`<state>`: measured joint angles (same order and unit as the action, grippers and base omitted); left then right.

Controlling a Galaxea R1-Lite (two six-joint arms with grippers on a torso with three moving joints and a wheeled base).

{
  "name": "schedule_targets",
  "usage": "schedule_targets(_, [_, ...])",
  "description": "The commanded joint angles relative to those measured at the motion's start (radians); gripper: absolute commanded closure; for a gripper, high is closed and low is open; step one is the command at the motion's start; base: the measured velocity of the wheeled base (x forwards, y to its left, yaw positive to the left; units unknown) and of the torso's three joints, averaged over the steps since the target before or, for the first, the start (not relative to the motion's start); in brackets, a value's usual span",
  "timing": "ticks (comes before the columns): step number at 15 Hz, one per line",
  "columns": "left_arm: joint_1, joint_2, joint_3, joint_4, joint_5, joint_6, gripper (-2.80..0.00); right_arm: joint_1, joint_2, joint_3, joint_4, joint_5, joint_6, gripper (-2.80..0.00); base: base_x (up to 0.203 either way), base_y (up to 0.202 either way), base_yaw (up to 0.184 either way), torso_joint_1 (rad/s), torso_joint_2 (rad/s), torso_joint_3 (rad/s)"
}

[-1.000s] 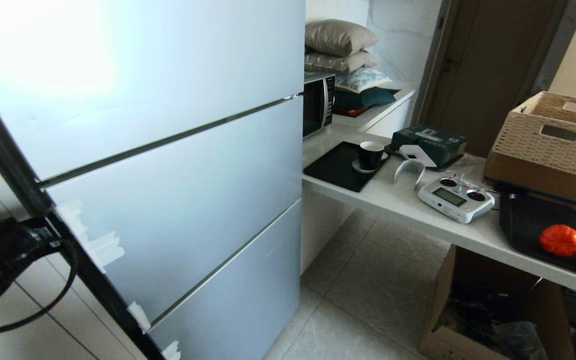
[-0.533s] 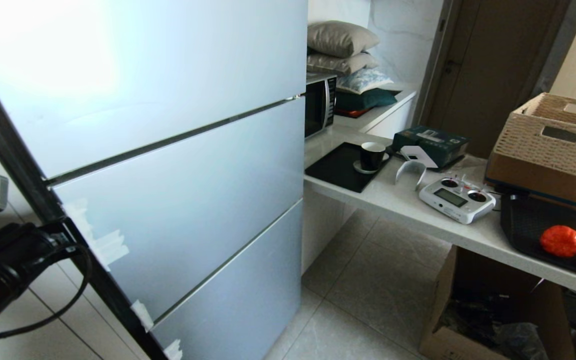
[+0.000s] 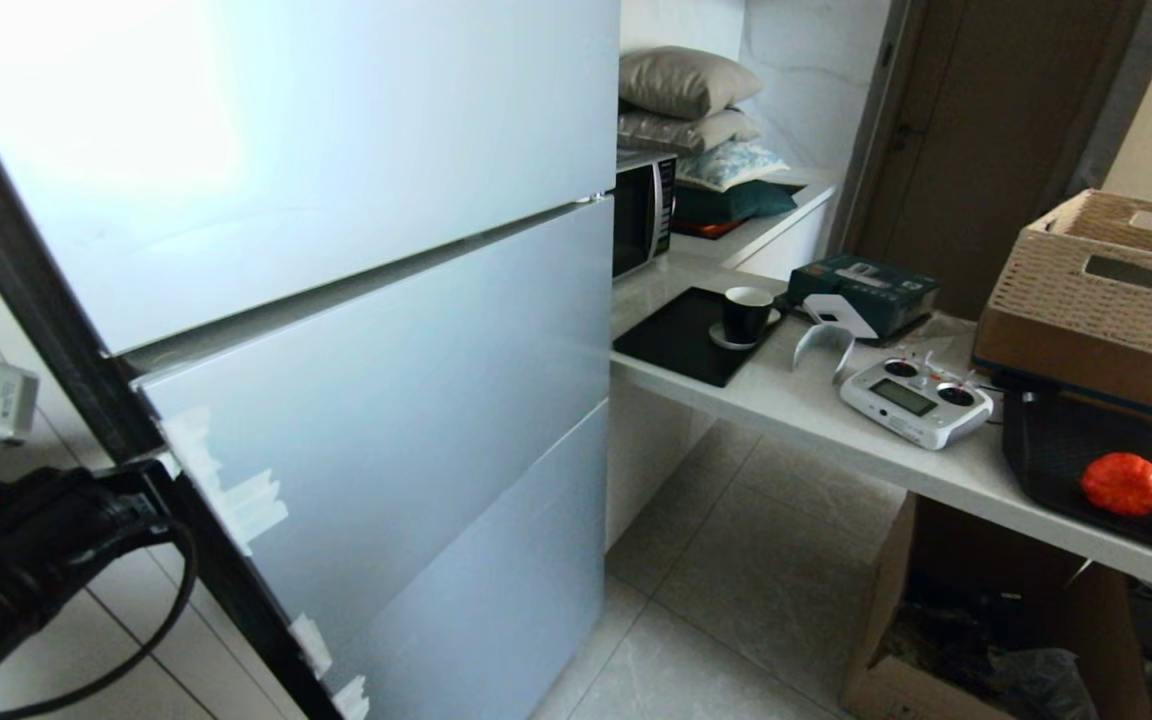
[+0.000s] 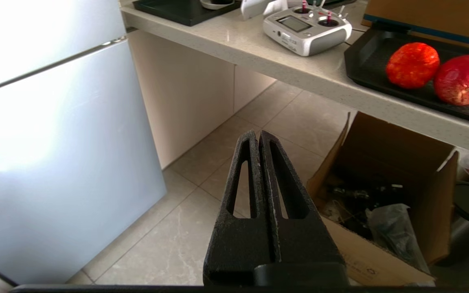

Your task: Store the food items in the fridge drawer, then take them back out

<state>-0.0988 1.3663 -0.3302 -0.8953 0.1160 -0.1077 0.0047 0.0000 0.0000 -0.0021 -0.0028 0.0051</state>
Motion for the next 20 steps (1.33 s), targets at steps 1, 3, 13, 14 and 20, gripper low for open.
schedule_targets(1, [-0.030,-0.042,0.023,-0.008,-0.001,0.000,0.00,0.000,0.001,0.000,0.000,0.000,-0.001,0.00,0.000,0.000,0.000,0.000,0.00,0.000])
schedule_targets(3, [-0.093,-0.103,0.052,-0.007,0.000,0.003,0.00,0.000,0.000,0.000,0.001,0.000,-0.001,0.00,0.000,0.000,0.000,0.000,0.00,0.000])
schedule_targets(13, [-0.337,-0.711,0.232,0.217,0.003,0.005,0.00,-0.001,0.000,0.000,0.000,0.000,-0.001,0.00,0.000,0.000,0.000,0.000,0.00,0.000])
schedule_targets(14, [-0.339,-0.810,0.223,0.314,0.003,0.005,0.00,0.000,0.001,0.000,0.000,0.000,-0.001,0.00,0.000,0.000,0.000,0.000,0.00,0.000])
schedule_targets(20, [-0.150,-1.084,0.183,0.758,0.119,0.002,0.00,0.000,0.000,0.000,0.001,0.000,-0.001,0.00,0.000,0.000,0.000,0.000,0.00,0.000])
